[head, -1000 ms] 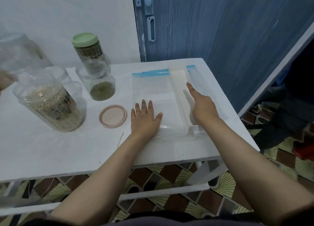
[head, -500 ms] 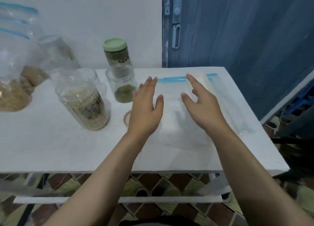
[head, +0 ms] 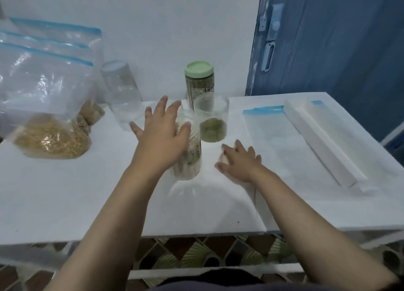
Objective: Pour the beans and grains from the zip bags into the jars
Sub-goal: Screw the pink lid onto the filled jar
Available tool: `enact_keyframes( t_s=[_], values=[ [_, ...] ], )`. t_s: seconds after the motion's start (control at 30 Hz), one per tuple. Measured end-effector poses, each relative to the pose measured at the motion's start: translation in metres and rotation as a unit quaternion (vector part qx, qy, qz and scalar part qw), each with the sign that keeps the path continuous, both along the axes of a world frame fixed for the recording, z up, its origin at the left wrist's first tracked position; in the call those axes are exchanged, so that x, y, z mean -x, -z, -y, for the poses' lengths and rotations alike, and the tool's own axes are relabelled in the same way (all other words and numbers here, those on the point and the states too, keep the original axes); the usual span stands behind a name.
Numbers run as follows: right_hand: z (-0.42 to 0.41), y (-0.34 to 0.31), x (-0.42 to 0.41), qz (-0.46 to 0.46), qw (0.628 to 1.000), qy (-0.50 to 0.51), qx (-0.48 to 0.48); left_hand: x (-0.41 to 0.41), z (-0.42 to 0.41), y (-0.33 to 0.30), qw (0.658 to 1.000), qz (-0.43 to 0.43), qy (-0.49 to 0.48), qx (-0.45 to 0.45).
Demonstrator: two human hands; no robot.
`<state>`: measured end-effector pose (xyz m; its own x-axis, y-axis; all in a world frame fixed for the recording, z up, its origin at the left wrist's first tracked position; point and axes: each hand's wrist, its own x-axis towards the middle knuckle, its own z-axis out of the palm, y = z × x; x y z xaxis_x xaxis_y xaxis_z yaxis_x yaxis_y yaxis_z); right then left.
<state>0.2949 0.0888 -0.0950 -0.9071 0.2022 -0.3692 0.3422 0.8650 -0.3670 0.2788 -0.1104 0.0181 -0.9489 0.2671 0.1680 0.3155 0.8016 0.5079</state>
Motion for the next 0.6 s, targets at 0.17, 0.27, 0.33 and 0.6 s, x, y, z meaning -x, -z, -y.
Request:
enact_keyframes(
  t_s=[0.17,0.27,0.33,0.6],
  values=[
    [0.018,0.015,-0.022,-0.223,0.967,0.121,0.039,0.011,0.021,0.018,0.982,0.054,0.079,-0.163],
    [0.038,0.000,-0.033,-0.383,0.900,0.159,0.133,0.013,0.025,0.019,0.965,0.076,0.092,-0.234],
    [0.055,-0.026,-0.039,-0.484,0.846,0.123,0.186,0.015,0.030,0.019,0.956,0.081,0.086,-0.268],
    [0.100,-0.092,-0.028,-0.619,0.694,-0.016,0.367,0.027,0.042,0.021,0.901,0.139,0.067,-0.405]
  ],
)
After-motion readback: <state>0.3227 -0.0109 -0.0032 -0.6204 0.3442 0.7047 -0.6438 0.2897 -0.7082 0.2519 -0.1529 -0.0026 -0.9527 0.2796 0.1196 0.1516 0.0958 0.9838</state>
